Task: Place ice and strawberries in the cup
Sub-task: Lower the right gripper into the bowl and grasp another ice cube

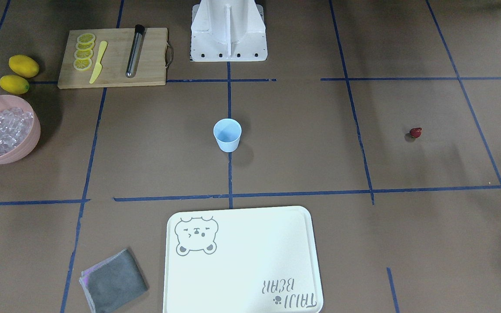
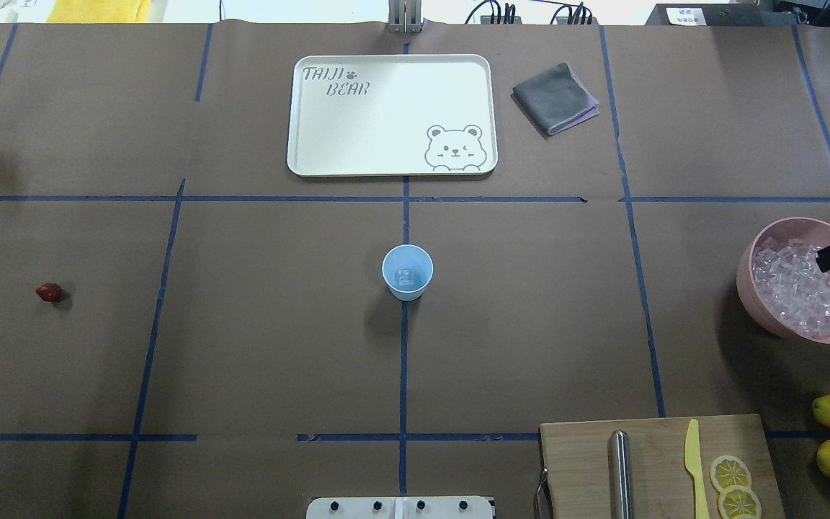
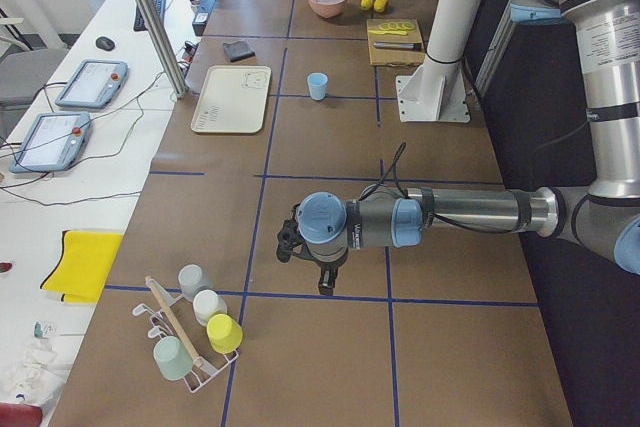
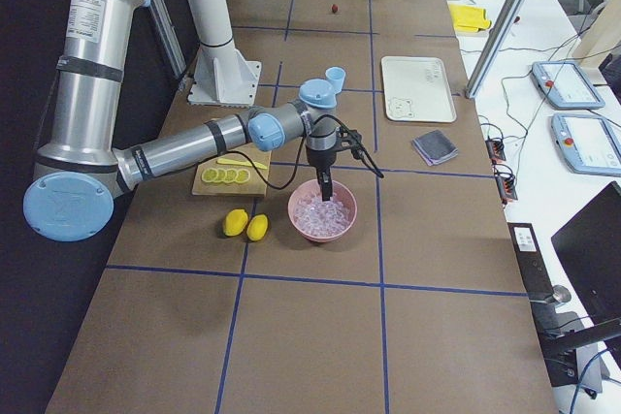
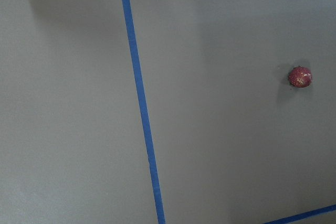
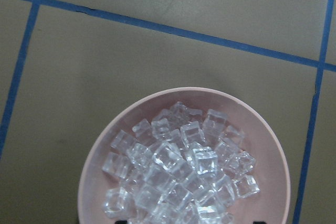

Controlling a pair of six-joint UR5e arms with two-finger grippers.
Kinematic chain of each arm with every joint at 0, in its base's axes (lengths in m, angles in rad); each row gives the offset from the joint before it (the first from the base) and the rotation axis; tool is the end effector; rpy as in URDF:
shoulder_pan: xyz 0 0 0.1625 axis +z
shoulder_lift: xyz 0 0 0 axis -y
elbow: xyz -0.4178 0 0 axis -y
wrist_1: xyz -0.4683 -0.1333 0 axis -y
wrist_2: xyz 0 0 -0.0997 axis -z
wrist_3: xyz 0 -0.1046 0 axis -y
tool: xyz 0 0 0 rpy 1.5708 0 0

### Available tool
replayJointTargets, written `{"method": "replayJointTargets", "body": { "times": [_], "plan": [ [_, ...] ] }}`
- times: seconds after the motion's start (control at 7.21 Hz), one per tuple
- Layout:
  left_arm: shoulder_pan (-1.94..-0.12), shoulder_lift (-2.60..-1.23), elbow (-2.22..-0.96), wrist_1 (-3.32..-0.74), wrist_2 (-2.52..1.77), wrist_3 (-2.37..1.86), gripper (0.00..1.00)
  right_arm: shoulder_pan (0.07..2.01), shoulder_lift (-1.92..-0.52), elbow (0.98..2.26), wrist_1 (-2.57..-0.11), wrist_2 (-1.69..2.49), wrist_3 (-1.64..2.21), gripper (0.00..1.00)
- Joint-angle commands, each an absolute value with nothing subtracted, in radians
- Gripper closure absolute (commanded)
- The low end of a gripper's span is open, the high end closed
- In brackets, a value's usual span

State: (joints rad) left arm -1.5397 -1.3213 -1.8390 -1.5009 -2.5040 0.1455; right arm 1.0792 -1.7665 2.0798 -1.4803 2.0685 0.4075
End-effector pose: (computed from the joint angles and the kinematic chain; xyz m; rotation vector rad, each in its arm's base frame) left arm -0.0349 -0.4627 0.6259 0.0060 0.9350 0.1397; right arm -0.1588 -0.4731 0.4733 0.1429 -0.6145 -0.1818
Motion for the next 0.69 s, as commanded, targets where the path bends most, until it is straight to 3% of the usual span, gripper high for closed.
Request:
{"method": "replayJointTargets", "body": {
  "times": [0.0,0.56],
  "plan": [
    [-1.523,-1.331,-1.852,-1.509,-2.45,0.083,0.0,1.094,-1.761,2.034,-1.48,2.072,0.333,0.16],
    [-1.523,-1.328,-1.852,-1.525,-2.445,0.08,0.0,1.092,-1.732,1.953,-1.464,2.14,0.264,0.15]
  ]
}}
